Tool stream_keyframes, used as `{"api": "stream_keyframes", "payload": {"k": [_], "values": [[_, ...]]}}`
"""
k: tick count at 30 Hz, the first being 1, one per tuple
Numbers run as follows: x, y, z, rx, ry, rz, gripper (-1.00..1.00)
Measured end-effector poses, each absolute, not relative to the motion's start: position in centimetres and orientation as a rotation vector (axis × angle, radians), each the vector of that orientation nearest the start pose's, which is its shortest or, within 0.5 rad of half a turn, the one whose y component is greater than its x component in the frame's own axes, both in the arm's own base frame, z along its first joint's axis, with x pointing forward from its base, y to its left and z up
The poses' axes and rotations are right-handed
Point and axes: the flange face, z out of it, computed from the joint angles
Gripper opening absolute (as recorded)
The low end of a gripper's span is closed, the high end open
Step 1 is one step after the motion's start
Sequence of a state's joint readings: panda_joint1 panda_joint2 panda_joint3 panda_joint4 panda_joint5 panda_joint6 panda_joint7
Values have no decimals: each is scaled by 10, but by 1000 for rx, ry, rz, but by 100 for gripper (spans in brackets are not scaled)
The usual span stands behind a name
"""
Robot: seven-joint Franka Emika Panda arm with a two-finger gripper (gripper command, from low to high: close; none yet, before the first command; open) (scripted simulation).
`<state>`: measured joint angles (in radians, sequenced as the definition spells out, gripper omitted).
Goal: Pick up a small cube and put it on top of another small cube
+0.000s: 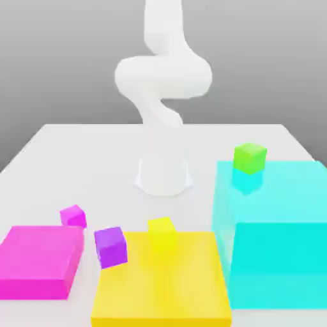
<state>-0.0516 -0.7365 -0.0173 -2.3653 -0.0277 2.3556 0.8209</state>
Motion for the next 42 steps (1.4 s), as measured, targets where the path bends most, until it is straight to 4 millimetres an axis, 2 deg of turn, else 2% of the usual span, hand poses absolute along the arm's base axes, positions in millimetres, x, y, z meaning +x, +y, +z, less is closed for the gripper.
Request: {"api": "stream_keyframes", "payload": {"k": [2,5,7,10,13,16,19,22,24,31,32,38,42], "values": [[391,-58,612,-2487,1282,-905,0],[401,-102,542,-2498,1454,-803,0],[399,-131,497,-2493,1565,-728,0],[383,-170,429,-2468,1729,-607,0],[354,-202,365,-2422,1885,-475,0],[315,-225,305,-2354,2032,-335,0],[269,-236,252,-2266,2165,-190,0],[220,-234,205,-2160,2281,-45,0],[209,-233,186,-2134,2309,-11,0],[205,-233,134,-2129,2320,-1,0],[204,-232,128,-2127,2318,0,-100],[204,-232,125,-2126,2317,0,-100],[206,-234,146,-2128,2323,-2,-100]]}}
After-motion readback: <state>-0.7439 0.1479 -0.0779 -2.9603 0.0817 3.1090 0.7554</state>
